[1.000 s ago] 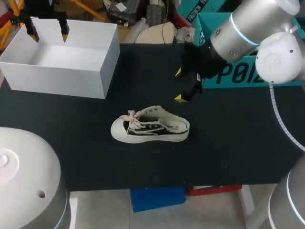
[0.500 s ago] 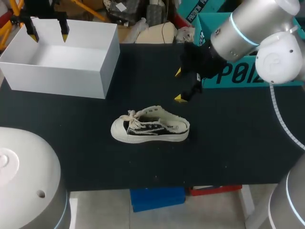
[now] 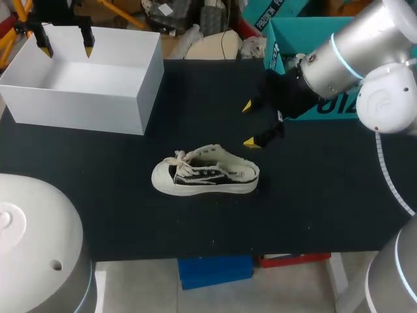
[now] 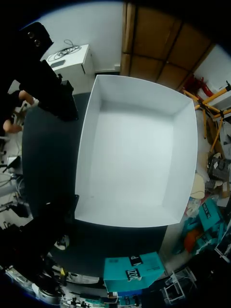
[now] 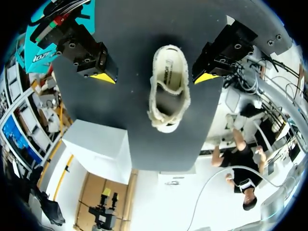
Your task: Take the shoe out of the shoebox, open the shoe tongue, remove and reinsert the insole, then place the shoe into the shoebox
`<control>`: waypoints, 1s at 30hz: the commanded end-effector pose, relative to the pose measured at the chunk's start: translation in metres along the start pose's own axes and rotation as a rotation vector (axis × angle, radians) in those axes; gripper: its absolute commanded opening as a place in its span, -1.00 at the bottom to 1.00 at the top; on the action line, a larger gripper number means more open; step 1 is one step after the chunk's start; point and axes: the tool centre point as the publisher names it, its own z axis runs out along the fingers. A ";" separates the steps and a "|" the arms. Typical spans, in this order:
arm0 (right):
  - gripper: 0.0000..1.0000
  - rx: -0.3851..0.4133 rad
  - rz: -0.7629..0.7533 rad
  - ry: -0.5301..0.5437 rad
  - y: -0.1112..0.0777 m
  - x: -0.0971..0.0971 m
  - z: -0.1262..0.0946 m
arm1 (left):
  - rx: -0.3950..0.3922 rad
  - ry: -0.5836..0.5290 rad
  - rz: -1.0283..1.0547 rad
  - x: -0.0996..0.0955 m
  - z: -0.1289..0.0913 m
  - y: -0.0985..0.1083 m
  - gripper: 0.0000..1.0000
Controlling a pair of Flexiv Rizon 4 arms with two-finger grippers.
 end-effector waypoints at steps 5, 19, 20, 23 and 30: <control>1.00 -0.093 0.000 -0.027 -0.023 0.020 0.013 | 0.000 -0.002 -0.002 0.000 -0.001 0.001 1.00; 1.00 -0.207 0.021 0.000 -0.050 0.034 0.042 | 0.000 -0.002 -0.002 0.000 -0.001 0.001 1.00; 1.00 -0.215 0.026 0.003 -0.052 0.034 0.044 | 0.000 -0.002 -0.002 0.000 -0.001 0.001 1.00; 1.00 -0.237 0.036 0.003 -0.057 0.034 0.050 | 0.000 -0.002 -0.002 0.000 -0.001 0.001 1.00; 1.00 -0.263 0.055 0.003 -0.066 0.032 0.063 | 0.000 -0.002 -0.002 0.000 -0.001 0.001 1.00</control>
